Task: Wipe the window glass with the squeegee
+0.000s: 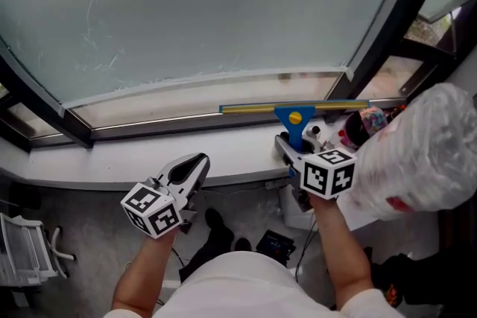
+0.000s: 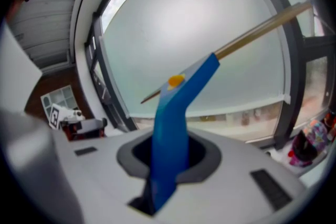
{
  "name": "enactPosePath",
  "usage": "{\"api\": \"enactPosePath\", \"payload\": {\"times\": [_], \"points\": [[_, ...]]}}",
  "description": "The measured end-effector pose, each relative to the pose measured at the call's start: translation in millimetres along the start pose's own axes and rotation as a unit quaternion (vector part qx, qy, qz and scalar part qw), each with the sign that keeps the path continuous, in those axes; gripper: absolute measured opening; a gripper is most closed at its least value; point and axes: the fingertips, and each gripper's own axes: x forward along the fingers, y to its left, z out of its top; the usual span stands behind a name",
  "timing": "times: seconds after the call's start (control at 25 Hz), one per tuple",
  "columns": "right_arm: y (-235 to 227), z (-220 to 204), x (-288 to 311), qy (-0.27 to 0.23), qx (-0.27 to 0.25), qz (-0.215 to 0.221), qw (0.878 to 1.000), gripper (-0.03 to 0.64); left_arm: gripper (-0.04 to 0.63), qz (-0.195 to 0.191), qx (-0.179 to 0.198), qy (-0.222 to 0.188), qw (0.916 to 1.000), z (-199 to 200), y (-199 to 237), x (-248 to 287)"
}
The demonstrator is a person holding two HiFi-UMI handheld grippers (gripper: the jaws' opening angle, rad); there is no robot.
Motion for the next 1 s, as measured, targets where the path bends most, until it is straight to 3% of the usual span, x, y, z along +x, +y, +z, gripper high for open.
{"api": "enactPosePath", "payload": {"times": [0.48,1.0], "points": [[86,-40,-47,0.005,-0.011,0.034,0.999,0.08,0.048,0.052,0.005,-0.023,0.9983,-4,-24,-109],[163,-93,-55,-0.001,0.026,0.007,1.0,0.08,0.048,0.037,0.007,-0.006,0.9993,-14,-9,-202]]}}
